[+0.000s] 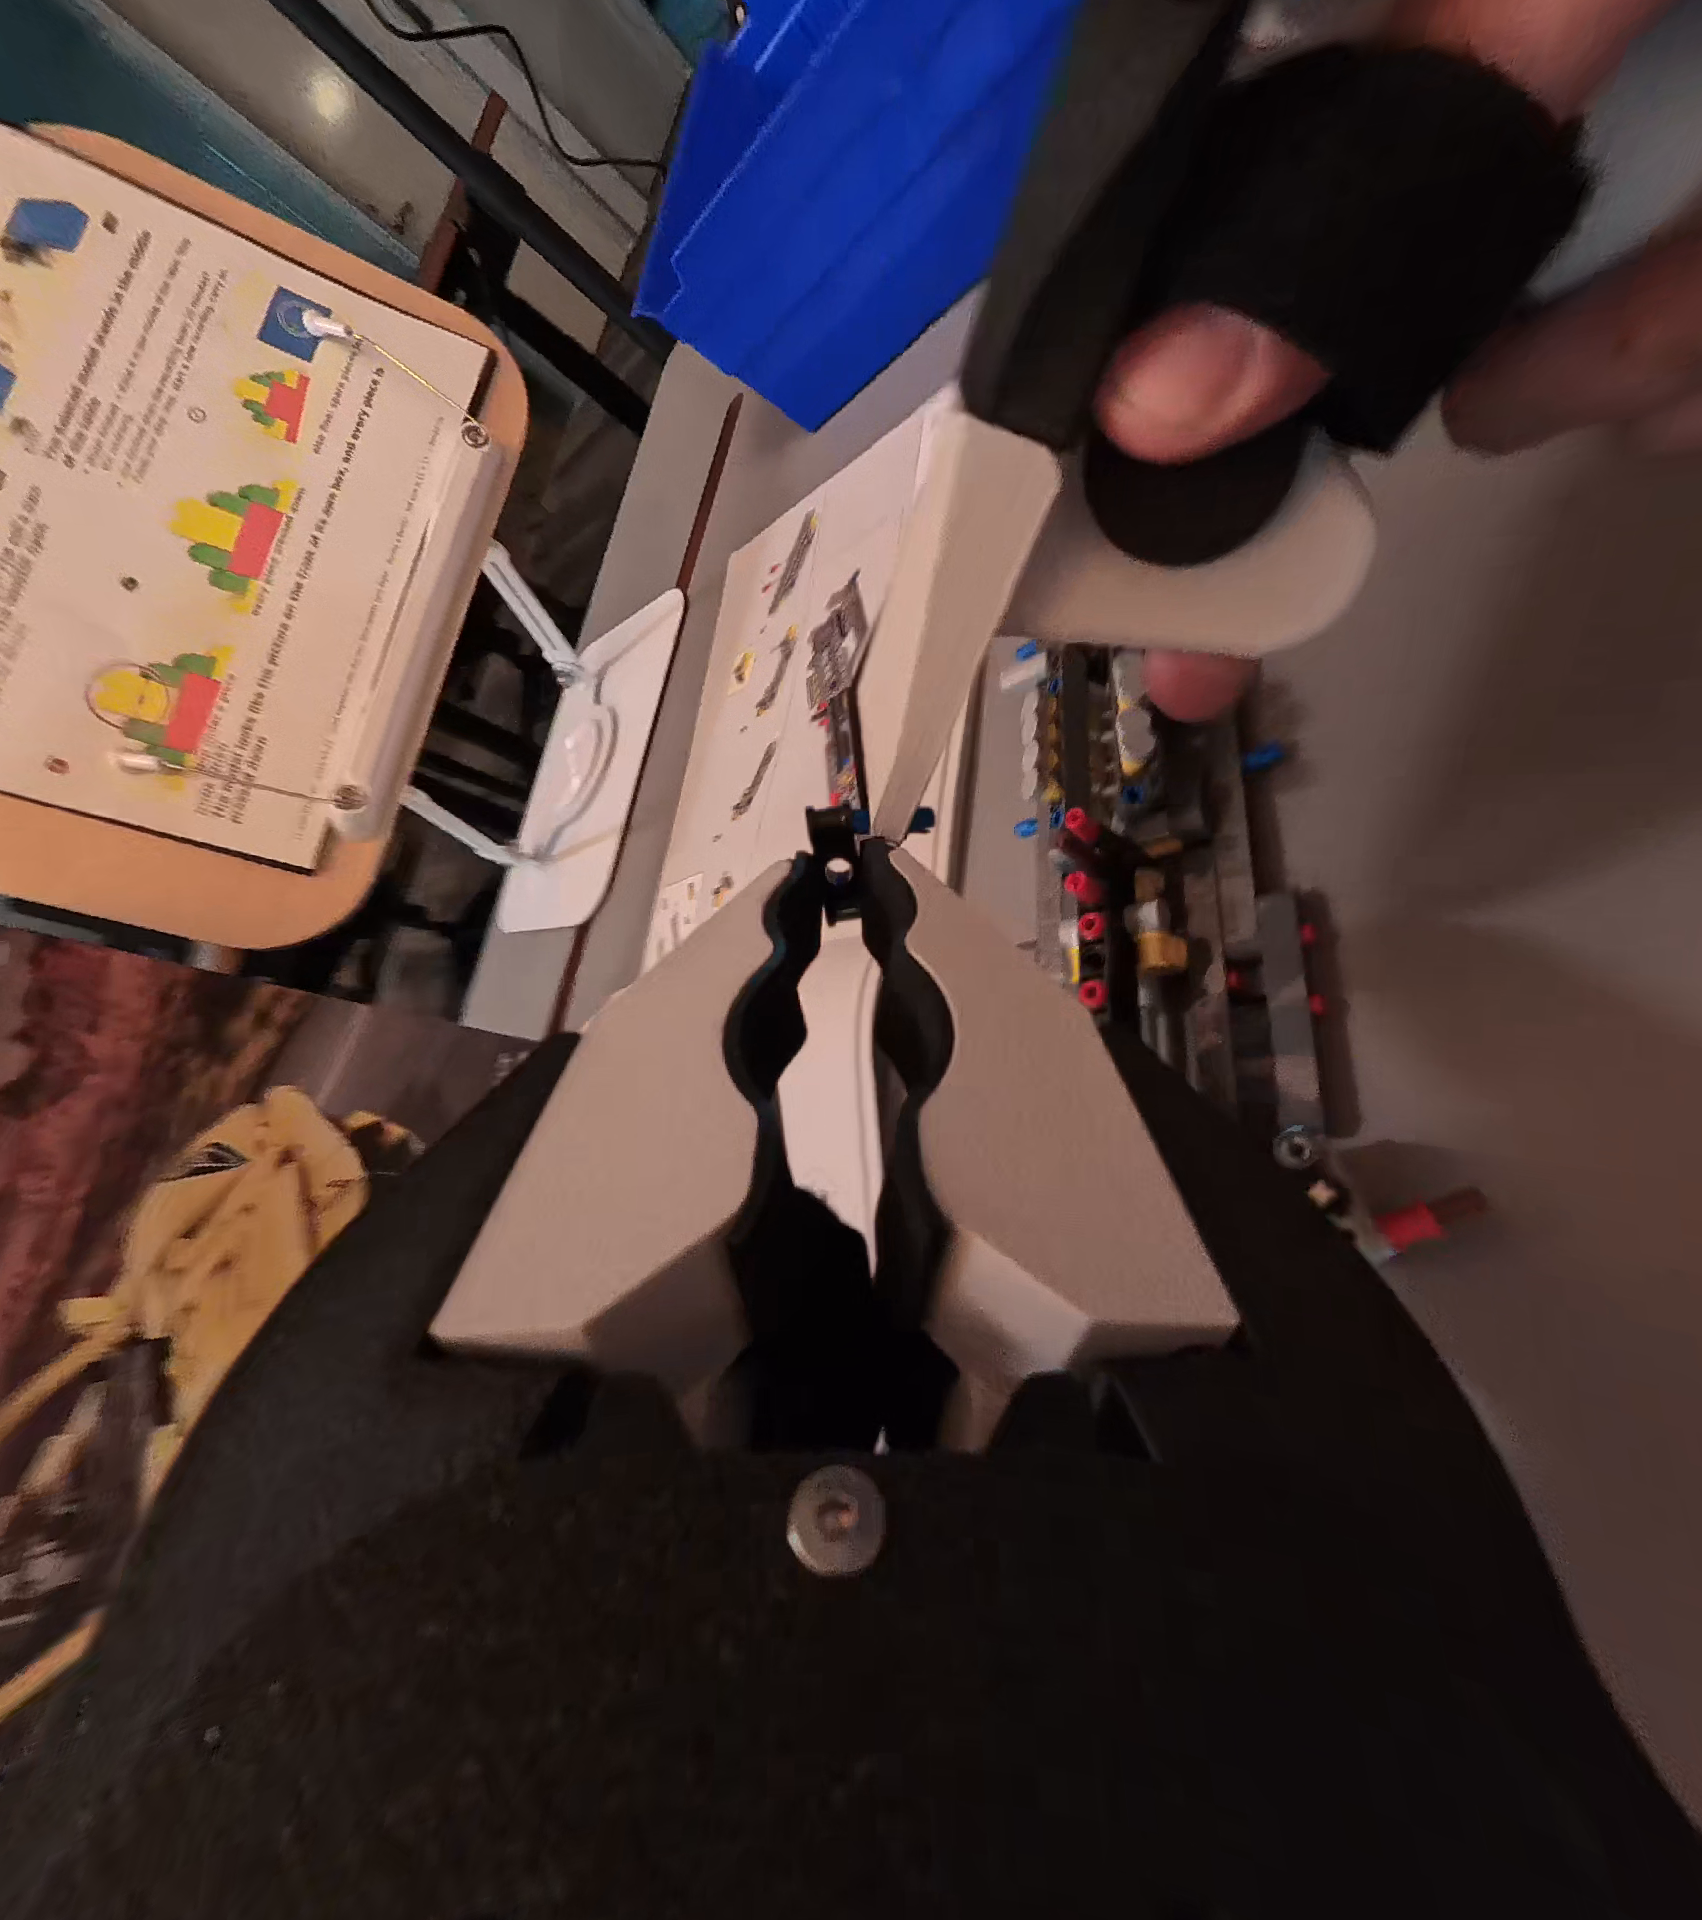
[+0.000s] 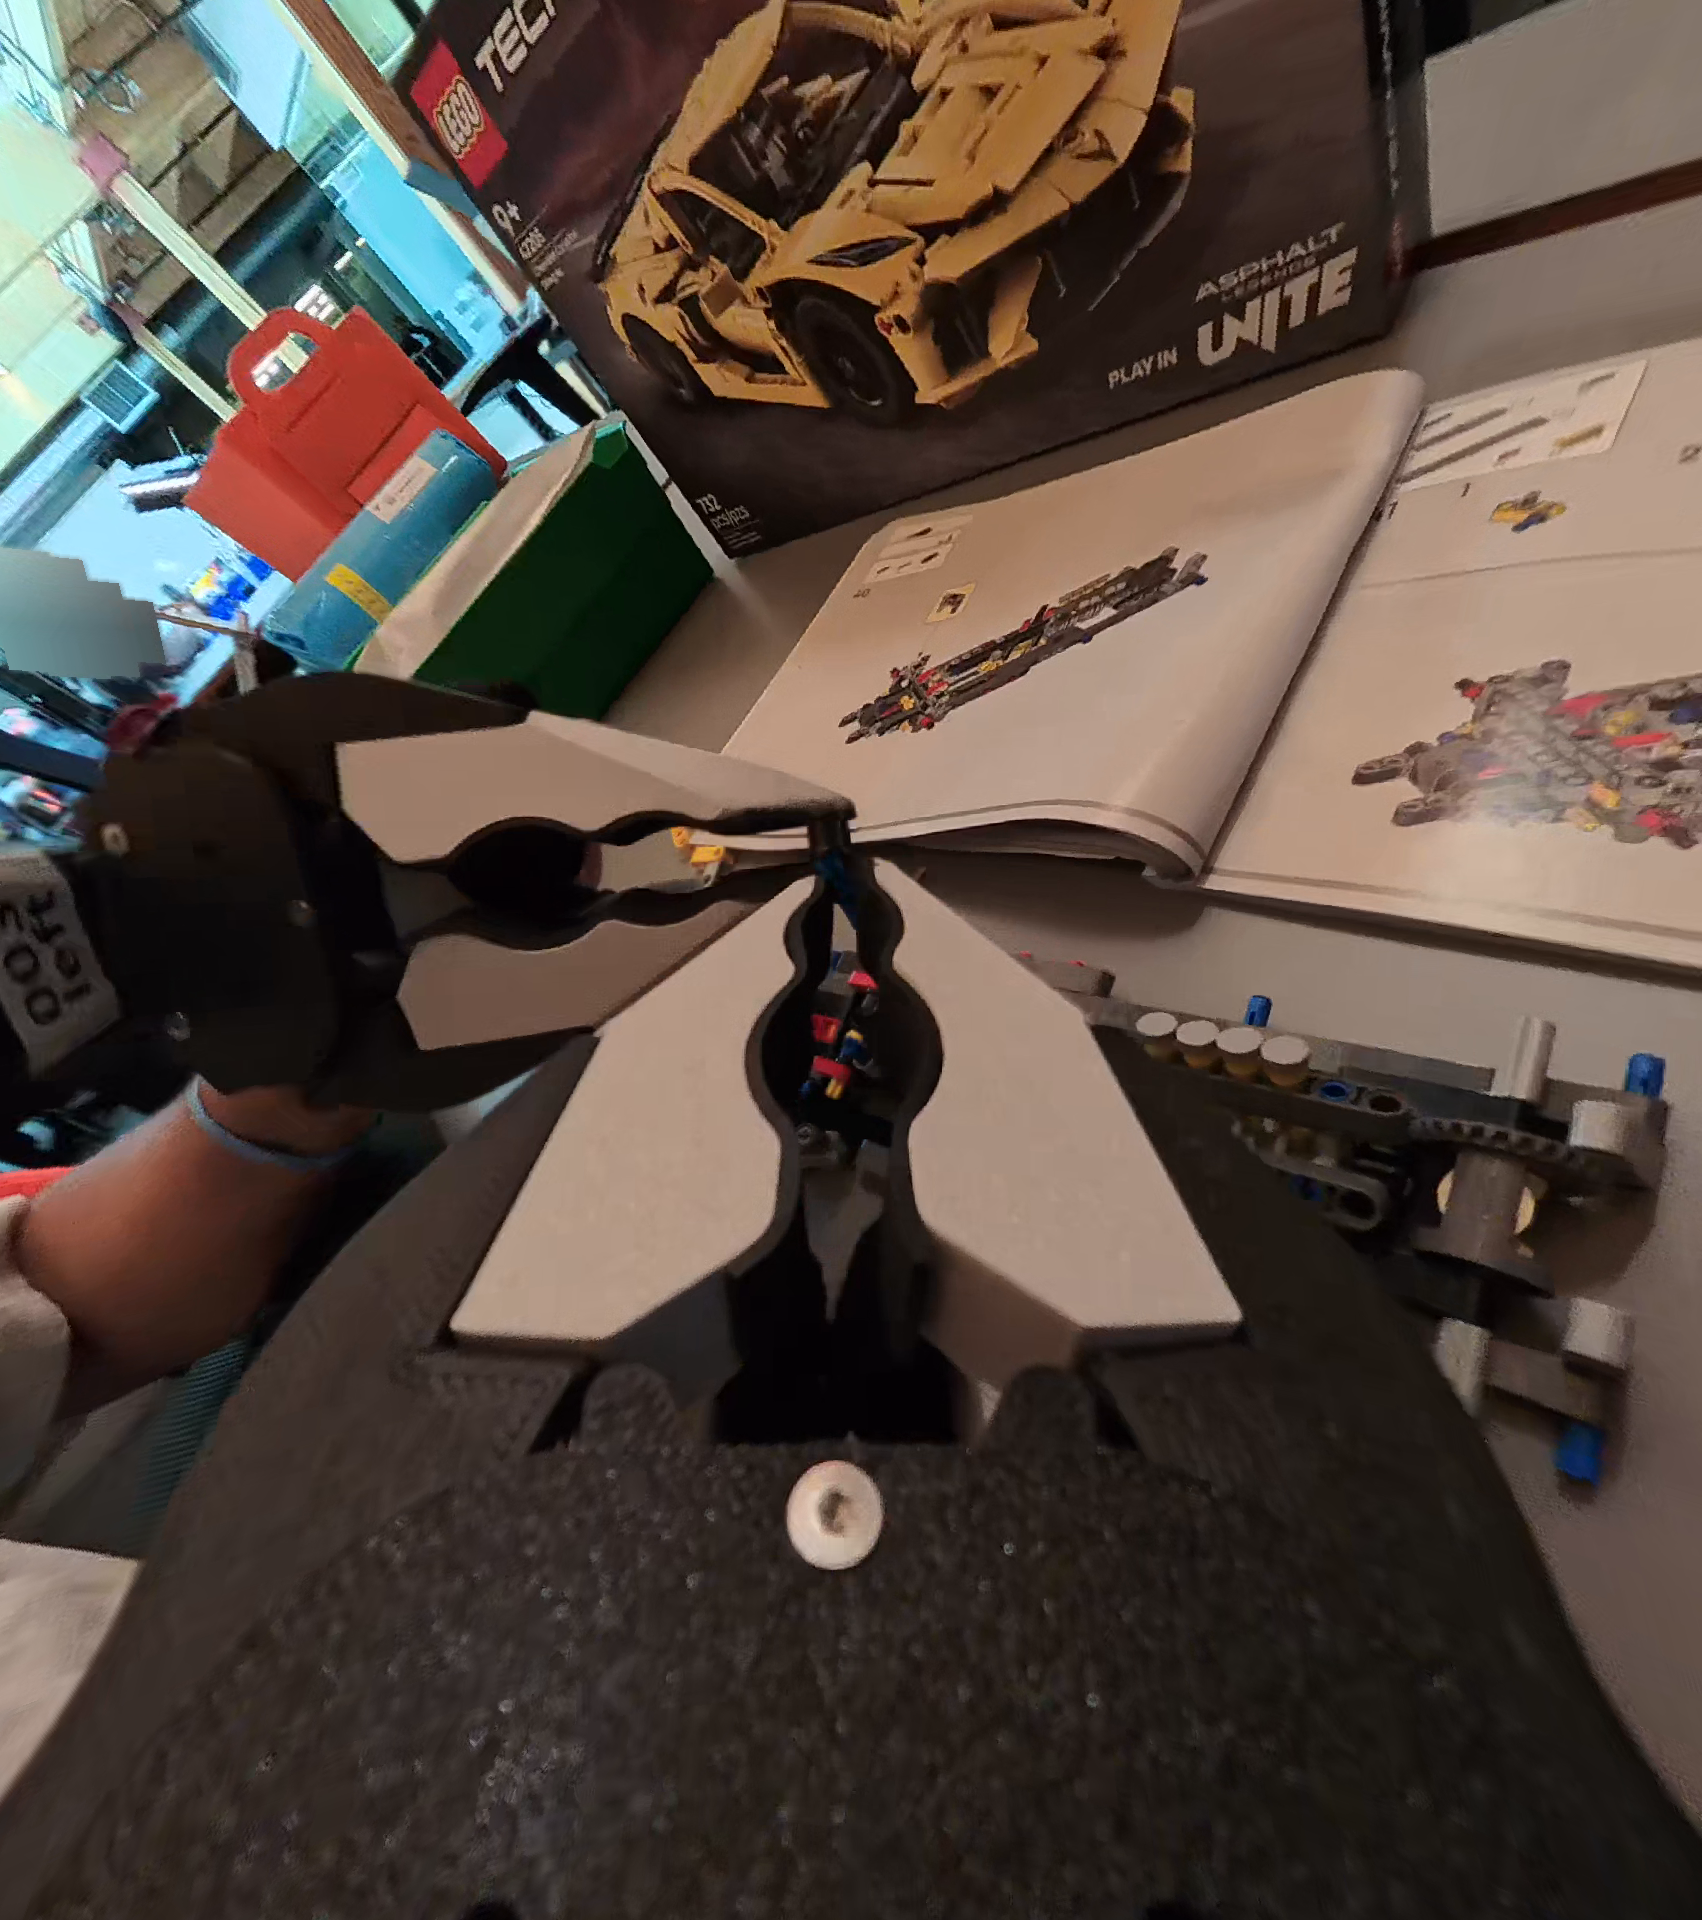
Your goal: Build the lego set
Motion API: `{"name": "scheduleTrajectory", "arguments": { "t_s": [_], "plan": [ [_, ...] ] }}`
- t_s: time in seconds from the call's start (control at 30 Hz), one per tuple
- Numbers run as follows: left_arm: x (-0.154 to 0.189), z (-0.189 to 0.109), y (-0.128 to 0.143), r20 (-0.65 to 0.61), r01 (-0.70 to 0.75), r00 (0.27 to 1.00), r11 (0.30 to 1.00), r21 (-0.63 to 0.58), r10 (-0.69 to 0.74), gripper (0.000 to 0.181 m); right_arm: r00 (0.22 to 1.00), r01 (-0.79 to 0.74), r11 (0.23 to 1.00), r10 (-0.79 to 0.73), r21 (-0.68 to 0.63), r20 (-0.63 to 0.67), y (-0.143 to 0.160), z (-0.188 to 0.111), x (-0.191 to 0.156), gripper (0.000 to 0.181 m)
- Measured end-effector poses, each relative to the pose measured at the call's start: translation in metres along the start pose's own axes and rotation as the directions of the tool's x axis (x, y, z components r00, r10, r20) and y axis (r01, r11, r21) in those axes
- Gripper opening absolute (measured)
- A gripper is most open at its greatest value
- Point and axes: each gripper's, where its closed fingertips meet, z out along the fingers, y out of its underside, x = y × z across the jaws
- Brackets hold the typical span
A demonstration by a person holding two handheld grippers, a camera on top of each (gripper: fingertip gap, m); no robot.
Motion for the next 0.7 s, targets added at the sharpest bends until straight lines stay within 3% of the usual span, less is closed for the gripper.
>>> {"name": "scheduleTrajectory", "arguments": {
  "t_s": [0.1, 0.23, 0.3, 0.4, 0.57, 0.7],
  "plan": [
    [0.001, 0.001, 0.004, 0.051, -0.156, 0.986, 0.986, -0.062, 0.160, 0.006, 0.993, -0.108, 0.994, 0.109, -0.026, 0.048, 0.006, 0.002, 0.002, 0.002],
    [-0.004, -0.001, 0.001, 0.119, -0.256, 0.957, 0.963, -0.081, 0.264, 0.006, 0.951, -0.260, 0.965, 0.259, -0.019, 0.171, 0.003, 0.000, -0.001, 0.003],
    [-0.003, -0.002, 0.000, 0.104, -0.239, 0.964, 0.969, -0.066, 0.245, 0.006, 0.957, -0.226, 0.974, 0.225, -0.012, 0.184, 0.003, -0.002, -0.003, 0.003],
    [-0.003, -0.002, -0.001, 0.104, -0.228, 0.967, 0.972, -0.060, 0.233, 0.006, 0.989, -0.108, 0.994, 0.107, 0.003, 0.103, 0.003, -0.001, -0.002, 0.003],
    [-0.005, -0.002, -0.006, 0.057, -0.034, 0.998, 0.999, 0.000, 0.034, 0.006, 0.979, -0.157, 0.987, 0.150, 0.044, 0.135, -0.003, -0.002, -0.004, 0.002],
    [-0.003, -0.001, -0.002, 0.066, -0.110, 0.992, 0.994, -0.017, 0.111, 0.006, 0.980, -0.147, 0.989, 0.144, 0.018, 0.135, 0.000, -0.005, -0.004, 0.002]
  ]
}}
